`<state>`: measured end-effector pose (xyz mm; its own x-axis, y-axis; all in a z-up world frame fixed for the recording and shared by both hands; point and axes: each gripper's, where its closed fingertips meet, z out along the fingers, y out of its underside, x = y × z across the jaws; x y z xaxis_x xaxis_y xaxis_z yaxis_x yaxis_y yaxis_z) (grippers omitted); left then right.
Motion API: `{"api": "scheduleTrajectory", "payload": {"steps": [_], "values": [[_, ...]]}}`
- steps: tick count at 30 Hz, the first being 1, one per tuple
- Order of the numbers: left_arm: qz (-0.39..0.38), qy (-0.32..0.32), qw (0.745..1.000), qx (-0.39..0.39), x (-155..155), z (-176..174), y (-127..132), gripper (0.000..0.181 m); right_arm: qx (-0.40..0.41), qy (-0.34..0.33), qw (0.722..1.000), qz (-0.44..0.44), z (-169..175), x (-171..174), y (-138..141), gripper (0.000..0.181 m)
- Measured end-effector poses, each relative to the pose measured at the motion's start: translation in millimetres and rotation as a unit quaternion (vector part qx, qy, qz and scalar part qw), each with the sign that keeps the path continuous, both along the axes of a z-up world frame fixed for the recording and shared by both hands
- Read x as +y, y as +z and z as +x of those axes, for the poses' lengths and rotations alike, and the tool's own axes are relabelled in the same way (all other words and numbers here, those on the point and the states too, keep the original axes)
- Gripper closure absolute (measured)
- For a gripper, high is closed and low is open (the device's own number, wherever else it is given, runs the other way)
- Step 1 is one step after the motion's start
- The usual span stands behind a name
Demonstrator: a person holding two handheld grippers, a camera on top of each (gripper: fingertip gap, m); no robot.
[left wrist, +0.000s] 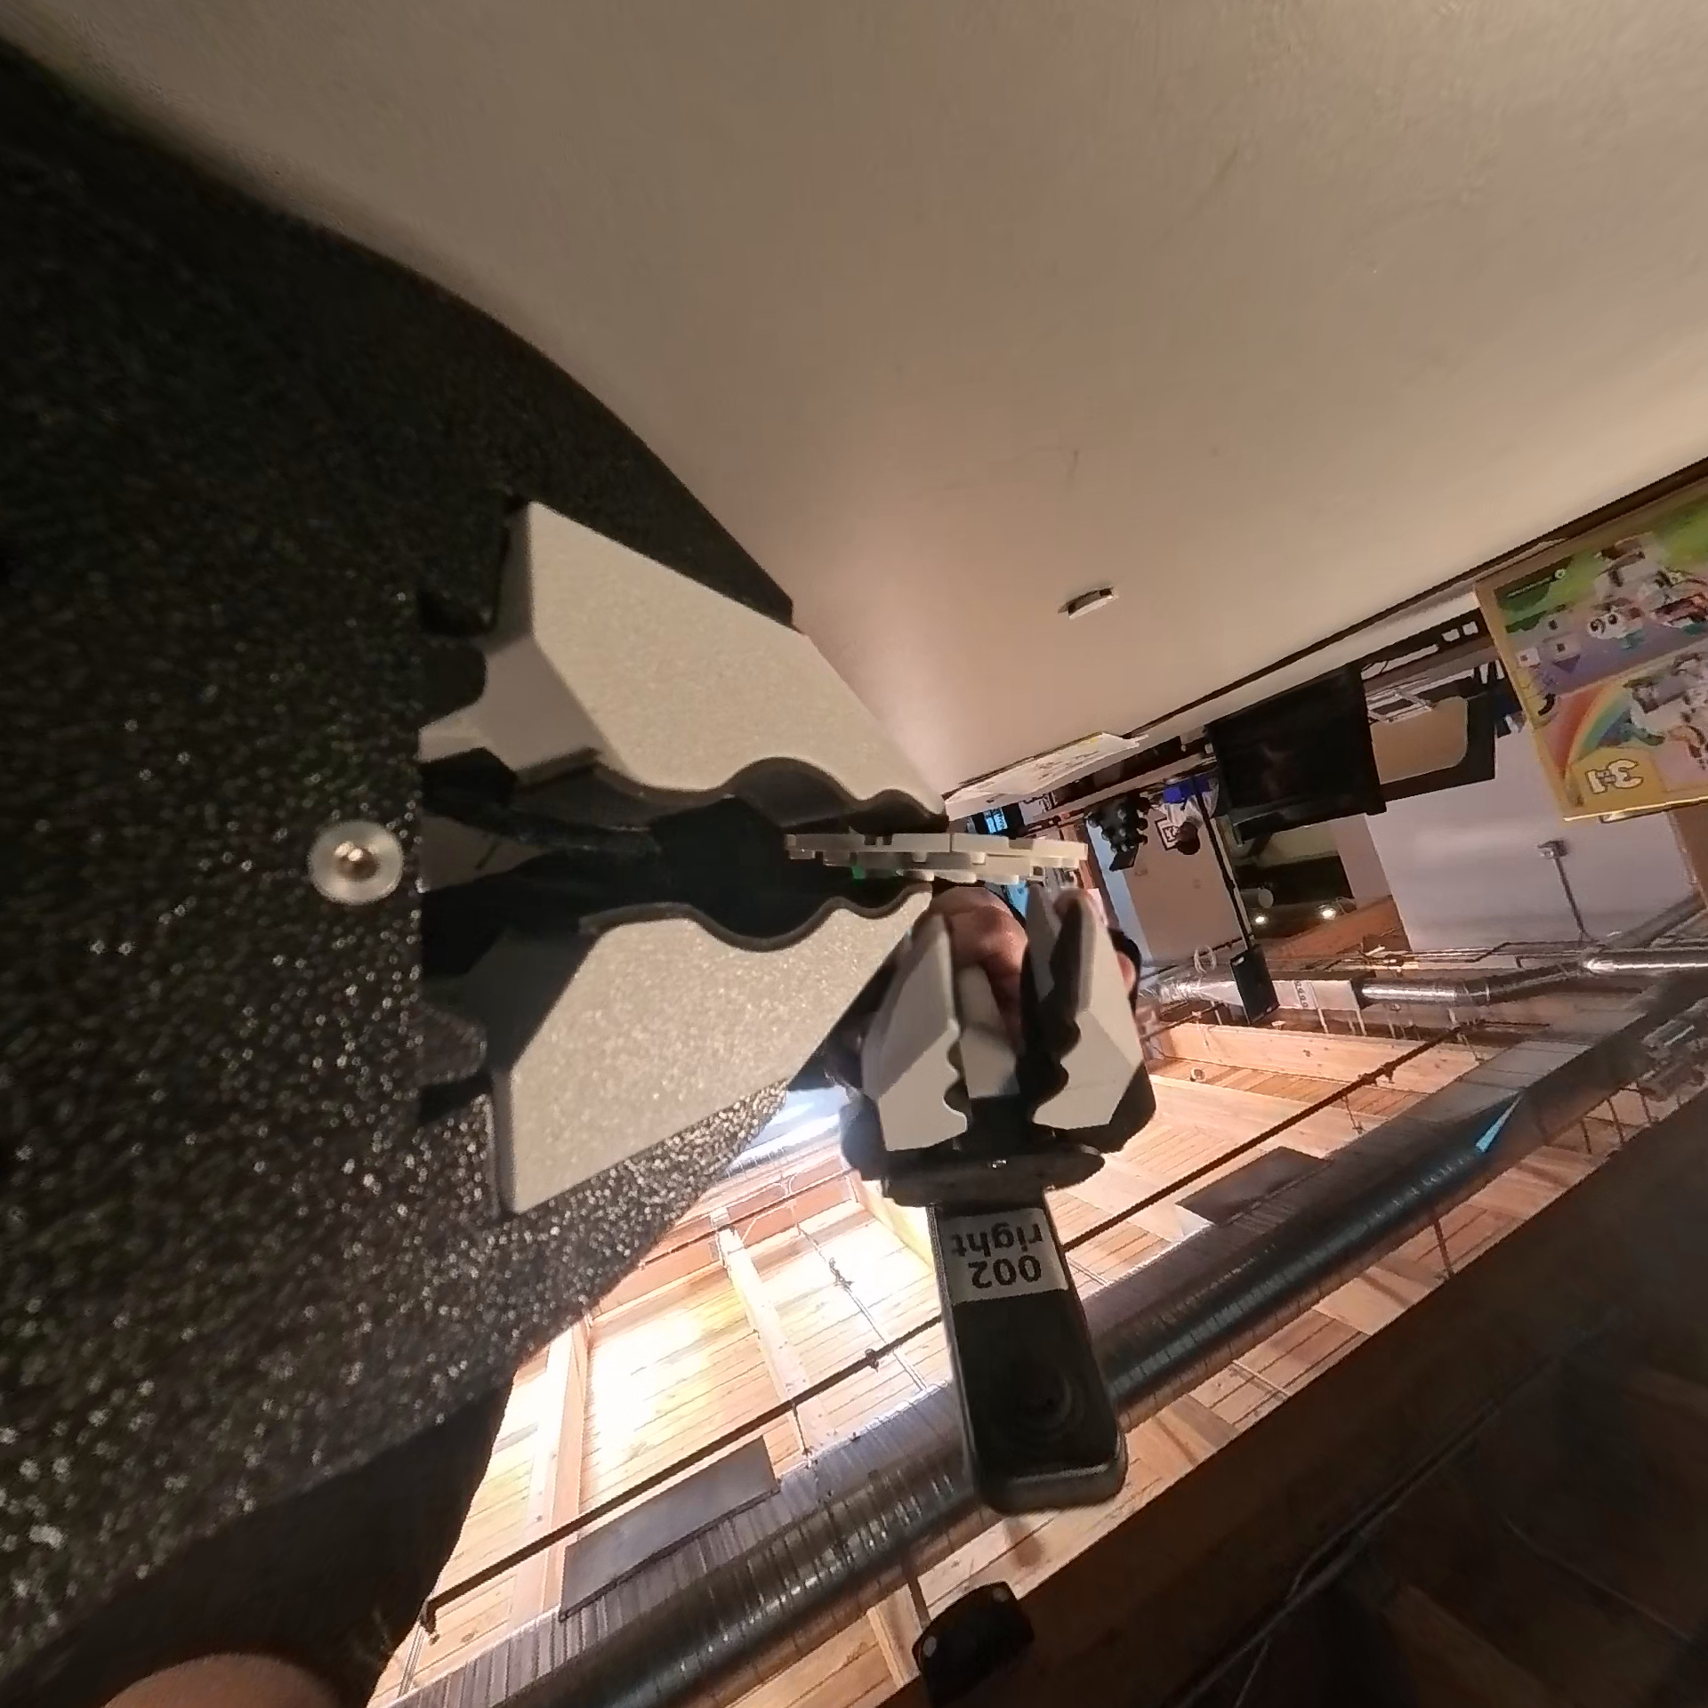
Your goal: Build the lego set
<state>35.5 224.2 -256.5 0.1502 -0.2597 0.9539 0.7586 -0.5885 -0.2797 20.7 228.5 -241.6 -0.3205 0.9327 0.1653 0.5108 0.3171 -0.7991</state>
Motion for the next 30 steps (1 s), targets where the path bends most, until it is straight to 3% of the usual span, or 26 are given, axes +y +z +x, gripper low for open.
{"api": "scheduleTrajectory", "payload": {"steps": [8, 30], "values": [[0.001, -0.002, 1.0, -0.001, 0, 1, 0, 0.176, 0.003, -0.011, 1.0, -0.005, 6, 6, 1, 0.178], [0.002, -0.004, 1.0, -0.002, 0, 2, 1, 0.176, -0.012, -0.014, 1.0, -0.005, 6, 7, -5, 0.181]]}}
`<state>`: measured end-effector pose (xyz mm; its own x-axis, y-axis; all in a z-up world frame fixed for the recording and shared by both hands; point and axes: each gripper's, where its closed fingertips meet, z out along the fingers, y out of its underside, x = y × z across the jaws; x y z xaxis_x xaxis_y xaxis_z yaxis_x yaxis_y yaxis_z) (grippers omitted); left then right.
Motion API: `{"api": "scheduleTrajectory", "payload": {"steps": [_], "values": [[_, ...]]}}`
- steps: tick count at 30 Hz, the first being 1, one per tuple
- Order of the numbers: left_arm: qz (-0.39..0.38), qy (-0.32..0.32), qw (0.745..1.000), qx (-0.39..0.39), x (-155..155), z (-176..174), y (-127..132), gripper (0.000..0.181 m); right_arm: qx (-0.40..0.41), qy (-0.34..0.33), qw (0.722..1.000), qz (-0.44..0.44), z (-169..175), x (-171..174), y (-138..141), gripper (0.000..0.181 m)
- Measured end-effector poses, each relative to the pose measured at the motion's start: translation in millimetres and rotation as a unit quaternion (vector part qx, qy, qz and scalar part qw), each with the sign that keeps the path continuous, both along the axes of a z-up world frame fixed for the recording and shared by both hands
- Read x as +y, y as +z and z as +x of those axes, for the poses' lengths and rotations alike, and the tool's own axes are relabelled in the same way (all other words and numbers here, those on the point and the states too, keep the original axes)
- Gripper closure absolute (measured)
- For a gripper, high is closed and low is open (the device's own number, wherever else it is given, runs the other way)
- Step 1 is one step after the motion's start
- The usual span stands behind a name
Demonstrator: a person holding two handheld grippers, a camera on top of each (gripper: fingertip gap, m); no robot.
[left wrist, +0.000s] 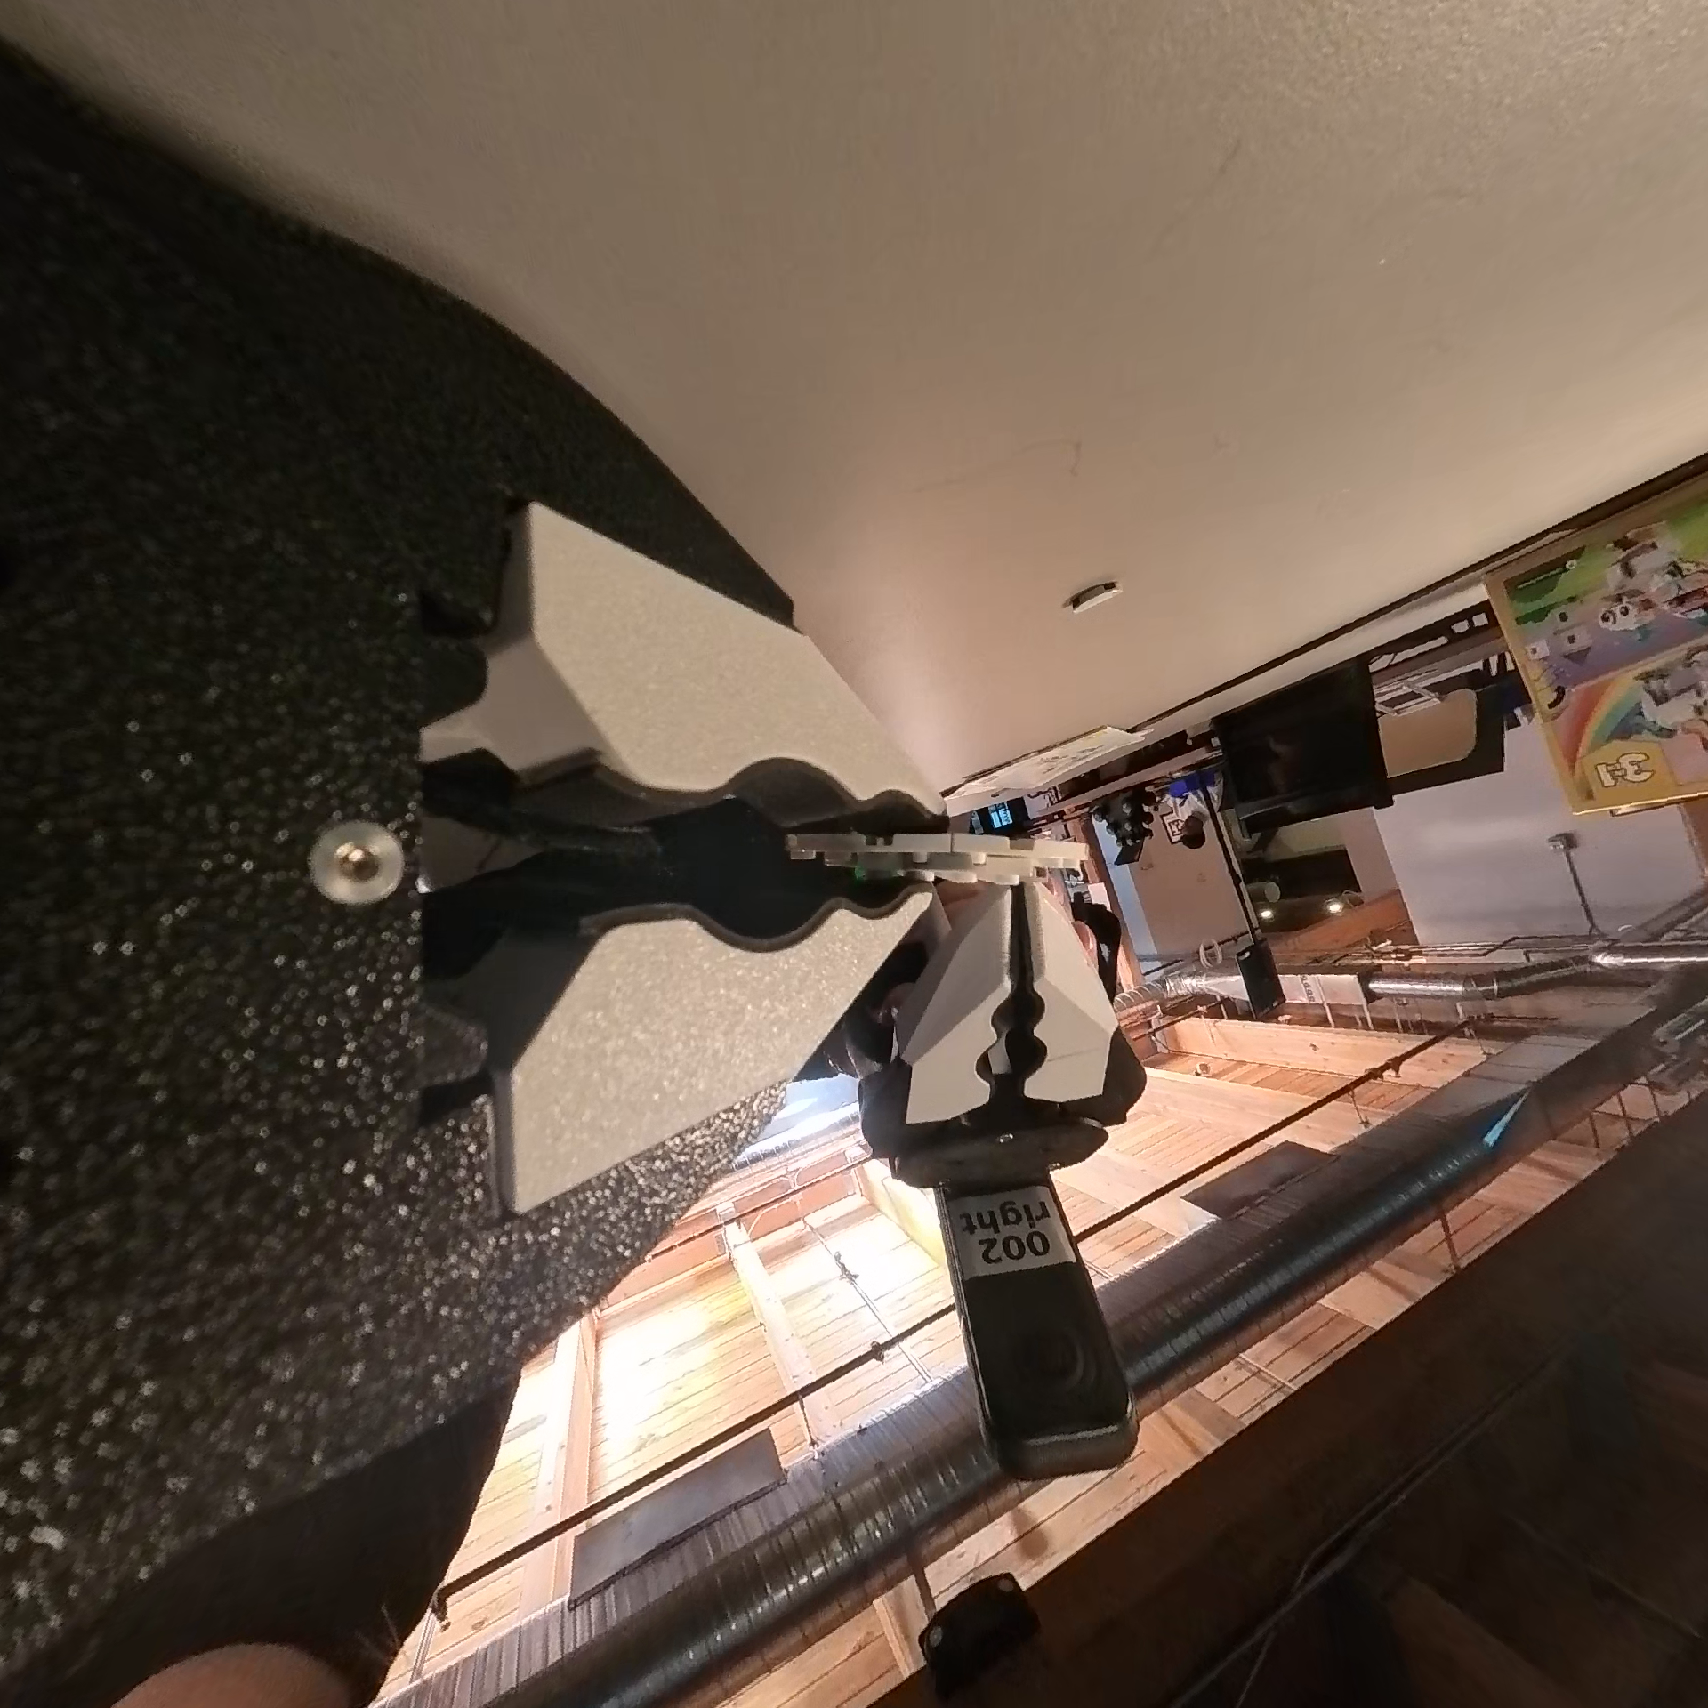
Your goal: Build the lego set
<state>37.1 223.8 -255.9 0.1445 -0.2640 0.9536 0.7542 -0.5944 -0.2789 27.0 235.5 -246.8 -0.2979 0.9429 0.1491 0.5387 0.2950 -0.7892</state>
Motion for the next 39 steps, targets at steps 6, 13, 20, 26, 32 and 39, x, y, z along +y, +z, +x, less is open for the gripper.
{"api": "scheduleTrajectory", "payload": {"steps": [6, 13, 20, 26, 32, 39], "values": [[0.0, -0.001, 1.0, 0.0, 0, 0, 0, 0.176, 0.0, 0.002, 1.0, -0.002, -2, -2, 0, 0.181], [0.004, 0.002, 1.0, 0.0, 0, -1, 1, 0.175, 0.08, -0.128, 0.967, -0.207, -8, 24, 19, 0.153], [0.007, 0.002, 1.0, 0.005, -1, 0, 1, 0.175, 0.076, -0.137, 0.831, -0.534, -8, 6, 4, 0.152], [0.006, 0.002, 1.0, 0.006, -1, 0, 1, 0.175, 0.075, -0.127, 0.809, -0.569, -14, -1, 1, 0.161], [0.011, 0.001, 1.0, 0.007, -1, 0, 2, 0.175, 0.078, -0.128, 0.812, -0.565, -15, -1, 1, 0.169], [0.013, 0.0, 1.0, 0.007, -2, 1, 3, 0.175, 0.082, -0.128, 0.811, -0.566, -15, -1, 1, 0.173]]}}
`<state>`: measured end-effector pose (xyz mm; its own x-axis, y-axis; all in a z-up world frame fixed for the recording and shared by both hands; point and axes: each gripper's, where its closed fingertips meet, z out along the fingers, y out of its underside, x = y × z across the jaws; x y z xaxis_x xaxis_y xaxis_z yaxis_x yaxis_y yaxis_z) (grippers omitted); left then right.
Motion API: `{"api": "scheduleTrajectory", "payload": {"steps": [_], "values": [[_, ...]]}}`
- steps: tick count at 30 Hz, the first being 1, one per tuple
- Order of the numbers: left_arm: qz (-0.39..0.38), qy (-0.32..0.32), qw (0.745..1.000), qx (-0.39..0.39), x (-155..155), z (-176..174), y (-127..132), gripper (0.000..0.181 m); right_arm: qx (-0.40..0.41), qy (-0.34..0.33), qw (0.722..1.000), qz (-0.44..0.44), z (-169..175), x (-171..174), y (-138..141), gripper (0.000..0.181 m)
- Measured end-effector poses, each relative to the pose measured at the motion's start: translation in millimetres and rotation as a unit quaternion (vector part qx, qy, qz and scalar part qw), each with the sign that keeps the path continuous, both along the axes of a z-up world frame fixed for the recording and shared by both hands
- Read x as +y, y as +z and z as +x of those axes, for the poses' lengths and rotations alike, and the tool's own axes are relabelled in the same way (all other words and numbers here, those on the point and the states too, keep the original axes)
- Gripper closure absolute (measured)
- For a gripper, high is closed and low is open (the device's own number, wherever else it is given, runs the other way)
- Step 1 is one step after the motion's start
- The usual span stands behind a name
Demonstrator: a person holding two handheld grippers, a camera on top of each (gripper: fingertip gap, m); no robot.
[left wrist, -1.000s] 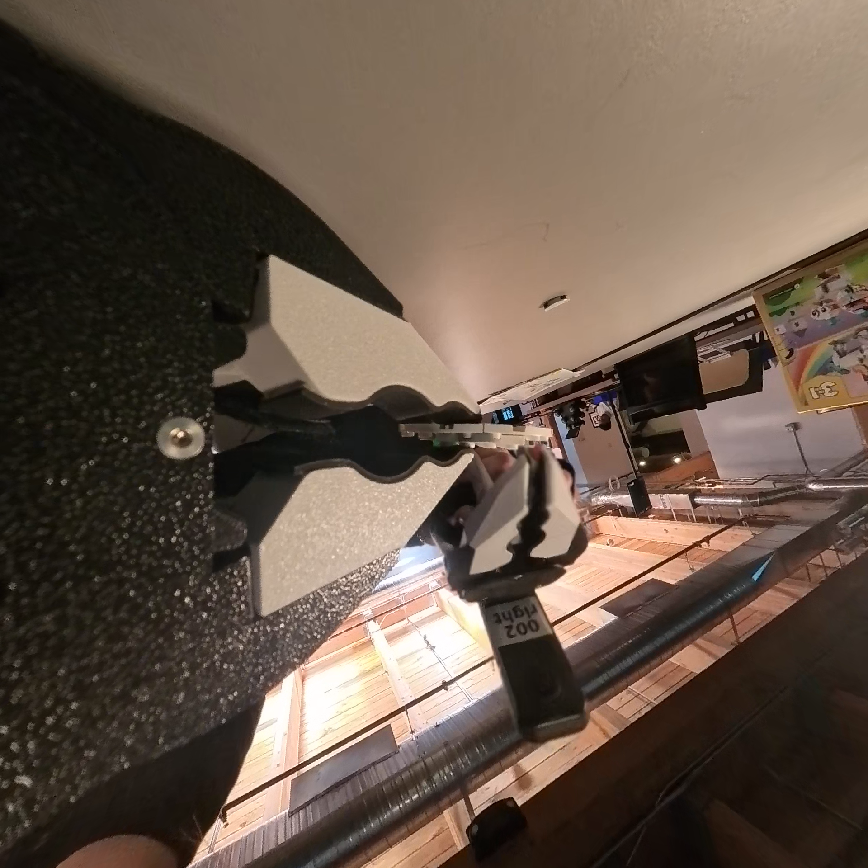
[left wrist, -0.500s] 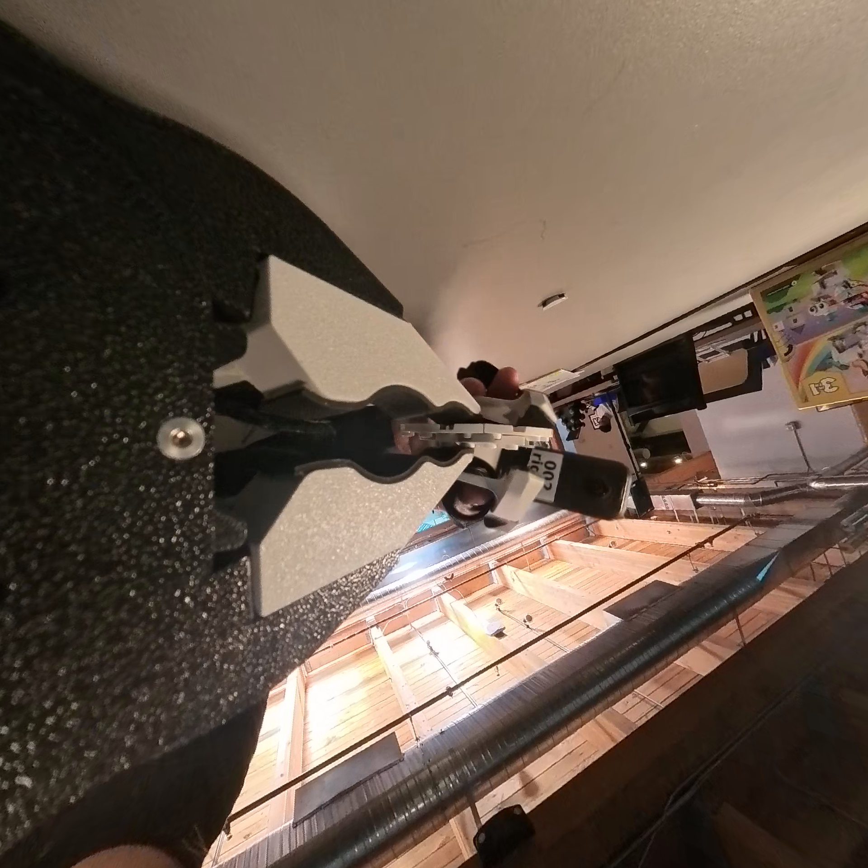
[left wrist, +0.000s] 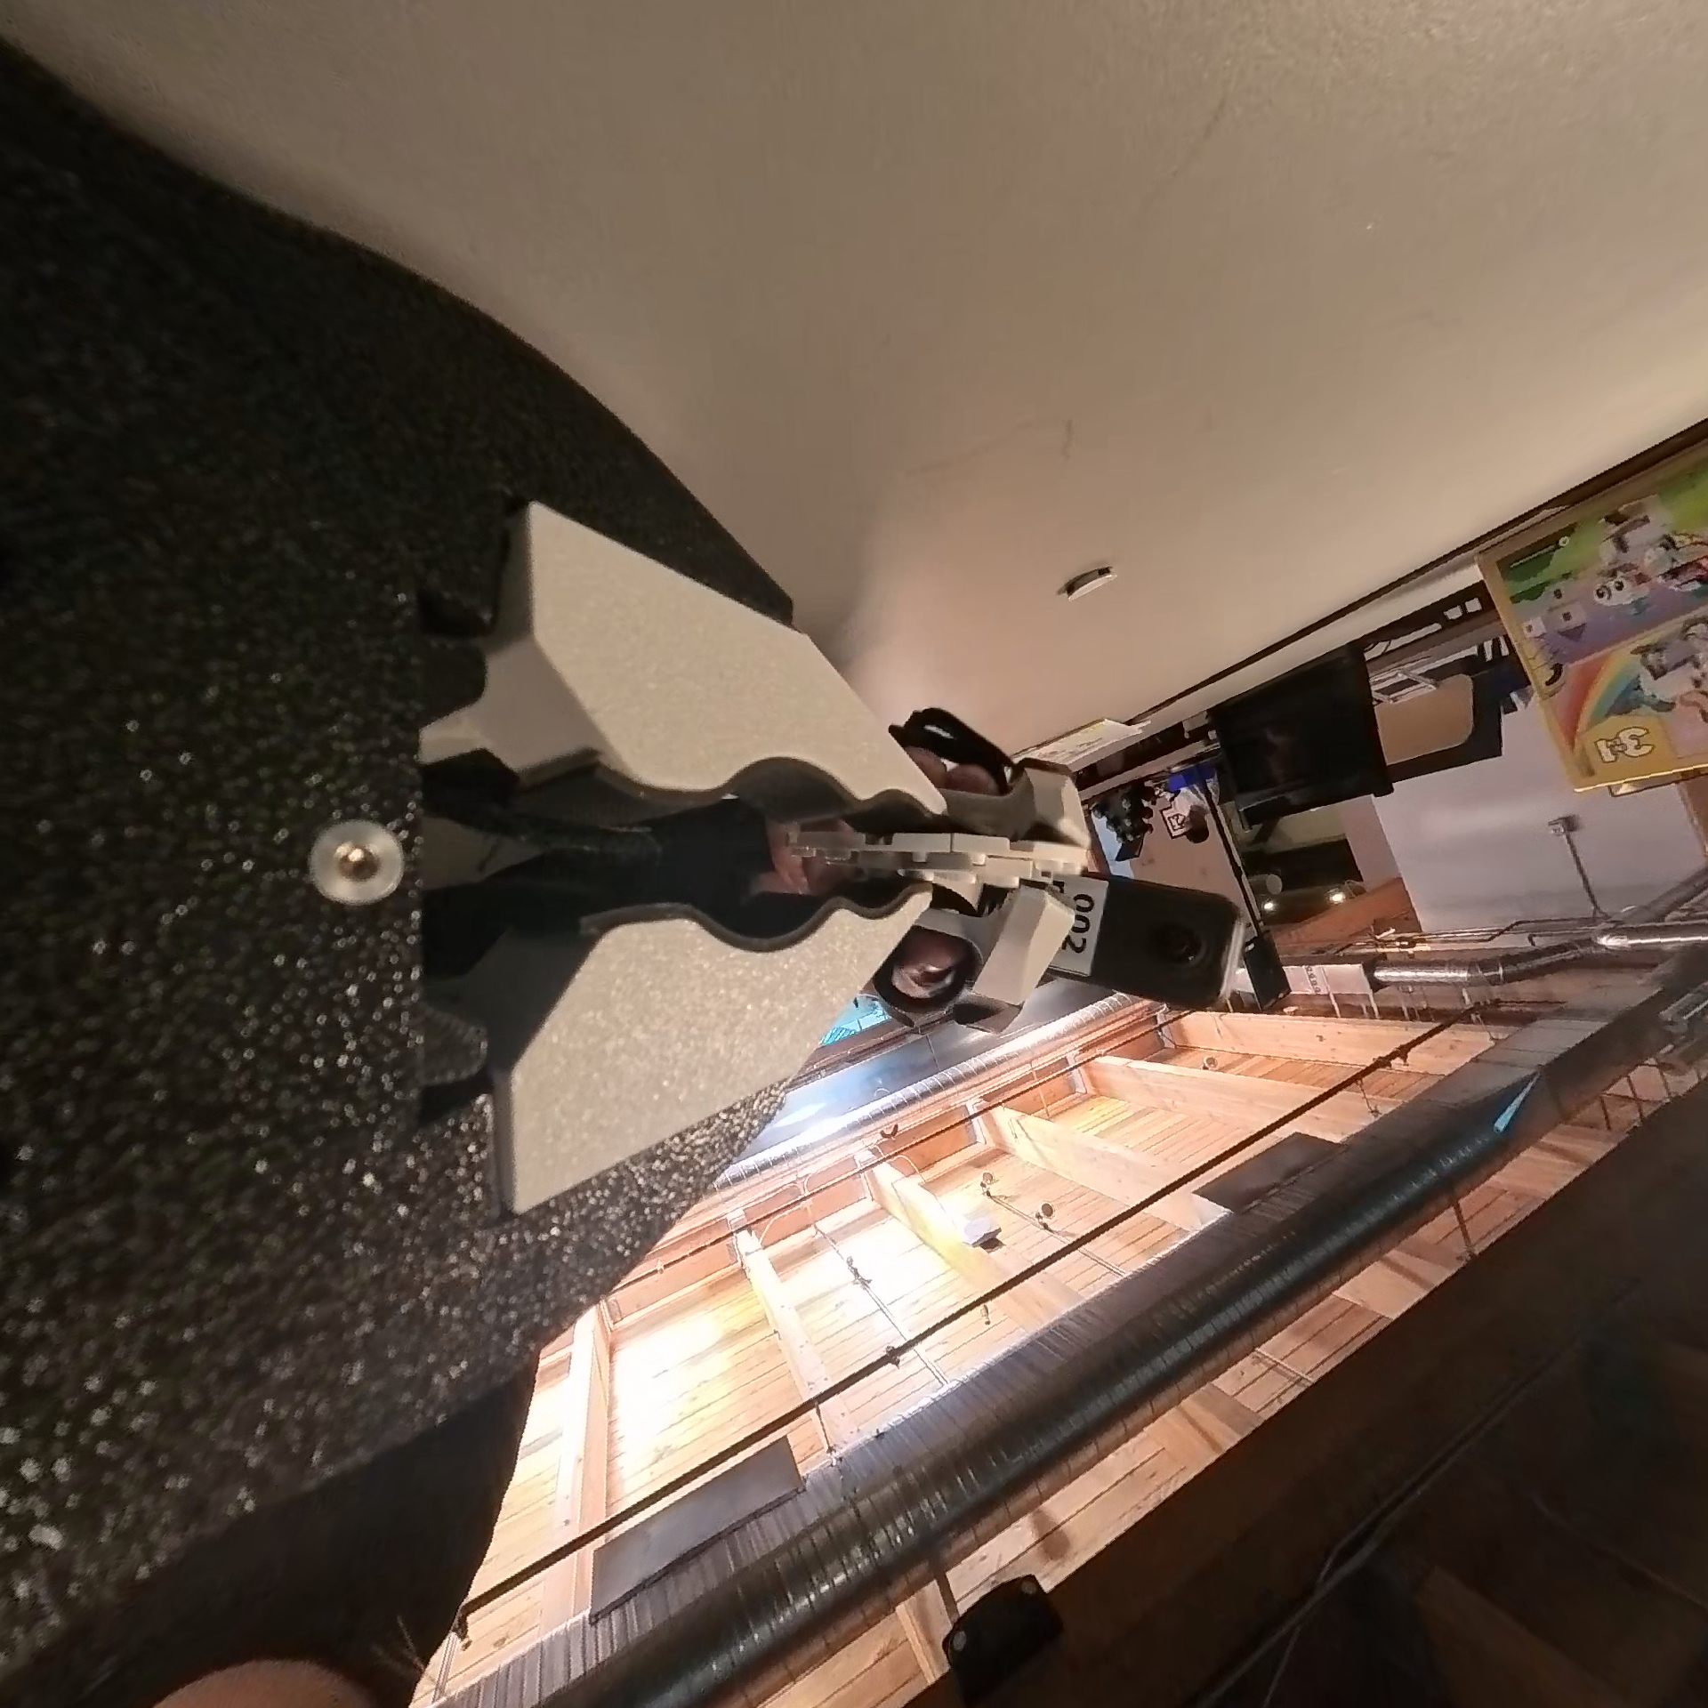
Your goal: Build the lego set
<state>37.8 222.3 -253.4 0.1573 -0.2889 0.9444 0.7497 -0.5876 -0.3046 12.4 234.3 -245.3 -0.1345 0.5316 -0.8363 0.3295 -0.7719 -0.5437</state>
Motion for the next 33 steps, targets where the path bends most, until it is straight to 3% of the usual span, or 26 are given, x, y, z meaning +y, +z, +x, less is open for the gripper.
{"api": "scheduleTrajectory", "payload": {"steps": [13, 22, 33], "values": [[0.002, -0.005, 1.0, -0.002, -0.9, 0.6, 0.8, 0.174, 0.023, -0.011, 1.0, 0.009, 0.7, -0.9, 3.5, 0.178], [0.014, -0.003, 1.0, 0.01, -1.7, 2.2, 2.6, 0.175, 0.033, -0.013, 0.999, 0.029, -0.1, -2.4, 3.9, 0.17], [0.024, -0.009, 1.0, 0.013, -3.5, 4.5, 5.0, 0.175, 0.05, 0.012, 0.998, -0.019, 2.7, -5.6, 7.8, 0.178]]}}
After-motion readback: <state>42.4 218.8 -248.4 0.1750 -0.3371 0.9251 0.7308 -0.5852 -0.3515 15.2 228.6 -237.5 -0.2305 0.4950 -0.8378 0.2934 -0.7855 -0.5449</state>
